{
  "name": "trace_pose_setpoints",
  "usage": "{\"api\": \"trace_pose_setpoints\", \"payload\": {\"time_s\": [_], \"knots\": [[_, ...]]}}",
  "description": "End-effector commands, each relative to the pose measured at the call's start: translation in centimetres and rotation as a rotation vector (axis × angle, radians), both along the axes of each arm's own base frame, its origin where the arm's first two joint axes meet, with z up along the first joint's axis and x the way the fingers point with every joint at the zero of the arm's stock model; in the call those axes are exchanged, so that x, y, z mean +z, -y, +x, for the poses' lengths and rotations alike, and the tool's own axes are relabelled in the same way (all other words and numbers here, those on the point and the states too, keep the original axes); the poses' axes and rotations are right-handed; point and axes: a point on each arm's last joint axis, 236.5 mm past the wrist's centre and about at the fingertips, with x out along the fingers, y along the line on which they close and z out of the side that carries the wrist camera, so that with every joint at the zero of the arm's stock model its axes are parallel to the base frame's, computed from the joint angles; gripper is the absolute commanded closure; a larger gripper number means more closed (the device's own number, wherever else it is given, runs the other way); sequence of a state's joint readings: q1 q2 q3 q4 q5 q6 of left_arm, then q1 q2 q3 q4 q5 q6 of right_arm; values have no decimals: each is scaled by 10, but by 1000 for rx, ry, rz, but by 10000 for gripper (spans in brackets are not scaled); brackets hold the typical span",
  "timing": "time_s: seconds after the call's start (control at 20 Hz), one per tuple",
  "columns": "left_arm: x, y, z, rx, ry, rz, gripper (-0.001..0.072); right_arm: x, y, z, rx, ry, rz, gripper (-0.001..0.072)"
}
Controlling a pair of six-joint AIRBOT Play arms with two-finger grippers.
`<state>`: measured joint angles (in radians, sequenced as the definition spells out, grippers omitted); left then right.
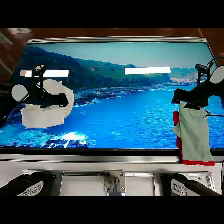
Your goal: Fold the shirts.
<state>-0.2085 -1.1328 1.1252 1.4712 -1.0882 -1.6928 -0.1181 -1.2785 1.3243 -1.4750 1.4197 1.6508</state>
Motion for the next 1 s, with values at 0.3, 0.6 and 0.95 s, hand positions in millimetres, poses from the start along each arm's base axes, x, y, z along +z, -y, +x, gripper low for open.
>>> {"api": "trace_pose_setpoints", "payload": {"time_s": [0.3, 0.6, 0.95], "knots": [[-16, -80, 35, 177, -10, 100, 7, 2, 13, 13, 67, 58, -74, 22], [-81, -184, 47, 441, -296, 59, 5, -8, 14, 21, 66, 54, -72, 22], [-159, -187, 53, 470, -423, 14, 5, -21, 10, 21, 67, 19, -53, 22]]}}
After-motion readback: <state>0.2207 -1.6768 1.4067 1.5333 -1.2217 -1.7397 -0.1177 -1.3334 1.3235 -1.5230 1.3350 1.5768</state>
